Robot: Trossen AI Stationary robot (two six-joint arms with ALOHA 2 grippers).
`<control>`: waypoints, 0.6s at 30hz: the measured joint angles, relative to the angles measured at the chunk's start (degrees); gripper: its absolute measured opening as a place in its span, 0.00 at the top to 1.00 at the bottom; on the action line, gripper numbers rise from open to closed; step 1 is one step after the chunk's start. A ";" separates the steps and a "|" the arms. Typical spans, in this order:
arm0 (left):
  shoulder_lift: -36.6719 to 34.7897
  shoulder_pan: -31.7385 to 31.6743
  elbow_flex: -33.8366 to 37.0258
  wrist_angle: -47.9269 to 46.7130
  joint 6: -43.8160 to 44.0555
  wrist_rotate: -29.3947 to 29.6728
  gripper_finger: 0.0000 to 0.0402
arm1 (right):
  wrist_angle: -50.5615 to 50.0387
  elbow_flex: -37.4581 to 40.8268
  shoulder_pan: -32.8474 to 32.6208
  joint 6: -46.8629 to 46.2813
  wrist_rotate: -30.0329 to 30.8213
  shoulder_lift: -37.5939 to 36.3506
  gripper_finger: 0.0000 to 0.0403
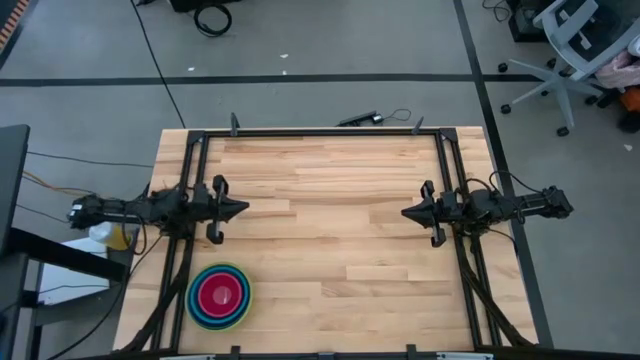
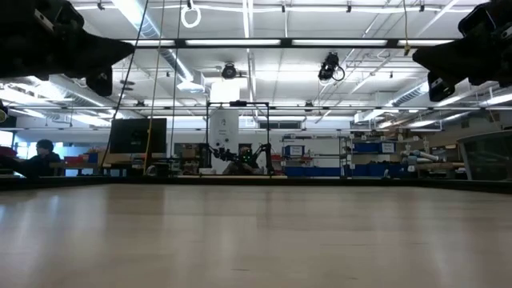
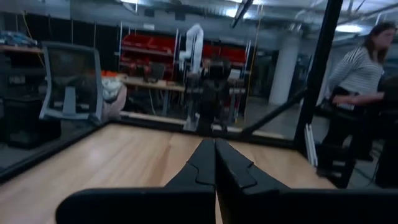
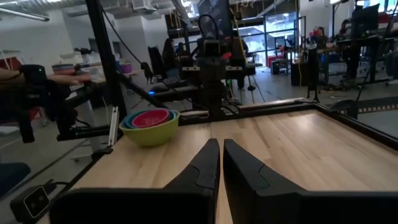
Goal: Nest bowls inside each other
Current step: Return to Home Position
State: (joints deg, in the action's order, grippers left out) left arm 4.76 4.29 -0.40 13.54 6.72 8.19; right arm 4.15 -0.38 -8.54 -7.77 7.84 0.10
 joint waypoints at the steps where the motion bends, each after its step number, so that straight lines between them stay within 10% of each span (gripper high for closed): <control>1: -0.90 0.00 0.00 -0.02 0.00 0.00 1.00 | -0.27 0.00 0.00 0.00 0.00 0.00 0.93; 18: -4.66 1.57 0.00 1.65 0.02 0.00 1.00 | -1.85 0.00 0.04 0.00 0.00 0.00 0.93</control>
State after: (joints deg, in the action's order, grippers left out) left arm 0.10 5.87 -0.40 15.19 6.74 8.19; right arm 2.30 -0.38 -8.49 -7.77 7.84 0.10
